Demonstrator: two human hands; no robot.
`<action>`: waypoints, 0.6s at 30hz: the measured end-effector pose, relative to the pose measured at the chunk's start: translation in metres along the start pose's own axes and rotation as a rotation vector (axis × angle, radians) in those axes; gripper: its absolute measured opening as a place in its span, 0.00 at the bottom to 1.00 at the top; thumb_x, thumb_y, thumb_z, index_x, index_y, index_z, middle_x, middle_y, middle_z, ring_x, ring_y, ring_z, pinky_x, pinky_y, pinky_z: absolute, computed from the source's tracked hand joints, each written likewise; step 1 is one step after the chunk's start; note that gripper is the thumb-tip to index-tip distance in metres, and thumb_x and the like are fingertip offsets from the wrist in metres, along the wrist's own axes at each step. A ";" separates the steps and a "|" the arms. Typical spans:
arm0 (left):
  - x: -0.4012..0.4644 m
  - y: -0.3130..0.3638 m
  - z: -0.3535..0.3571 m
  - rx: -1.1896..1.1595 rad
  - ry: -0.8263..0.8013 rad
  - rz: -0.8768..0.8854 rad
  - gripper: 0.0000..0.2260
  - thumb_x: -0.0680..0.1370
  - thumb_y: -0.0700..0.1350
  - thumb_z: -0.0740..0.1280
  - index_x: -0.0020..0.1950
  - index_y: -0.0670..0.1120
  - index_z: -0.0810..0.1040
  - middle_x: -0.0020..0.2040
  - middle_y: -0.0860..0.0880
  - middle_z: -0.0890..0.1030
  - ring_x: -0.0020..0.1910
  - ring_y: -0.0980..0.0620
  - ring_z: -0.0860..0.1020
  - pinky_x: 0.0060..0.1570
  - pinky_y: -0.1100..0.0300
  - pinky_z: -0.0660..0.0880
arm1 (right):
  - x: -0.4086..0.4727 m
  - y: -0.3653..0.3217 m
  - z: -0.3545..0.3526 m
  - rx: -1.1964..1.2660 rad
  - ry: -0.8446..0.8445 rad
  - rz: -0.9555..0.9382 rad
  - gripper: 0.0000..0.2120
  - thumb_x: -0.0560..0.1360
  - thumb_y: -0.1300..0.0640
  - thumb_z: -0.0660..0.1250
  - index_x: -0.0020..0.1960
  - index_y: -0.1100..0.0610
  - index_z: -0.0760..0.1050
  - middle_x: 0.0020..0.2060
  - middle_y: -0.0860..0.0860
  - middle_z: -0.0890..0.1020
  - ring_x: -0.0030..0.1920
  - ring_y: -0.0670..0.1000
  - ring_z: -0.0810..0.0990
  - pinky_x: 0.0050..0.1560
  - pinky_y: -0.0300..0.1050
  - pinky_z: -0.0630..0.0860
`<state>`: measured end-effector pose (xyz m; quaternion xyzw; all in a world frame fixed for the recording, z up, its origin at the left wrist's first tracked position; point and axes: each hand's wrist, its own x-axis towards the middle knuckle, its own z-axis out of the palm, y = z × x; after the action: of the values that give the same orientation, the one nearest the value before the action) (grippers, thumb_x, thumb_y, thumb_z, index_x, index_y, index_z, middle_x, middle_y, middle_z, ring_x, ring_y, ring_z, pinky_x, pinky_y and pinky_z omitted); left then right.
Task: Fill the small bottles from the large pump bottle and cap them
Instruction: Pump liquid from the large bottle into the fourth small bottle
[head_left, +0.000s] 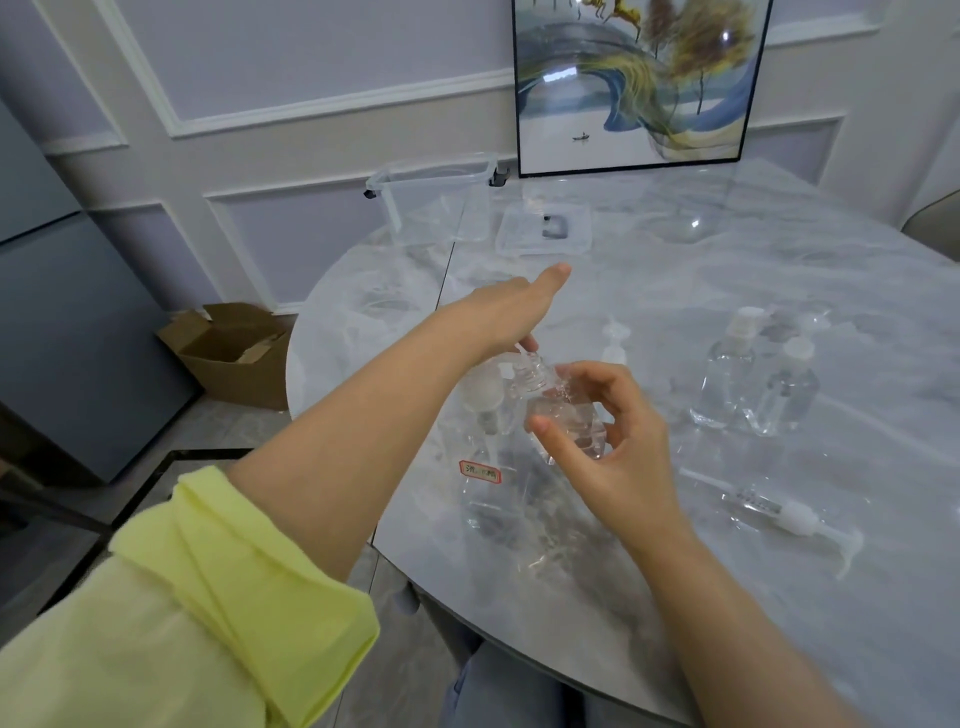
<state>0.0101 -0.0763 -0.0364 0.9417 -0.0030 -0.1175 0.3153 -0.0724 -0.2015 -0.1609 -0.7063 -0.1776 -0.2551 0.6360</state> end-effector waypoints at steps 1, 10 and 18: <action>-0.001 -0.001 0.001 0.015 -0.015 -0.008 0.35 0.81 0.70 0.46 0.78 0.50 0.67 0.55 0.46 0.83 0.58 0.46 0.79 0.63 0.48 0.69 | 0.000 0.000 0.000 0.003 -0.001 0.003 0.18 0.71 0.54 0.77 0.58 0.52 0.77 0.50 0.37 0.81 0.54 0.46 0.82 0.50 0.51 0.82; -0.001 -0.002 0.003 0.039 -0.022 -0.011 0.36 0.80 0.71 0.46 0.77 0.50 0.68 0.57 0.47 0.83 0.60 0.45 0.79 0.68 0.46 0.70 | -0.001 0.001 0.000 0.011 -0.010 0.006 0.17 0.72 0.55 0.77 0.58 0.52 0.77 0.50 0.37 0.81 0.54 0.45 0.81 0.52 0.46 0.80; 0.001 -0.002 0.001 0.048 -0.059 -0.040 0.37 0.79 0.73 0.46 0.77 0.51 0.69 0.57 0.48 0.83 0.63 0.44 0.76 0.70 0.44 0.67 | -0.001 0.002 0.000 0.013 -0.014 -0.013 0.18 0.72 0.54 0.77 0.59 0.55 0.77 0.51 0.41 0.82 0.54 0.48 0.82 0.55 0.48 0.80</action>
<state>0.0111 -0.0755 -0.0386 0.9449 0.0038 -0.1516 0.2901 -0.0721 -0.2020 -0.1634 -0.7027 -0.1881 -0.2530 0.6378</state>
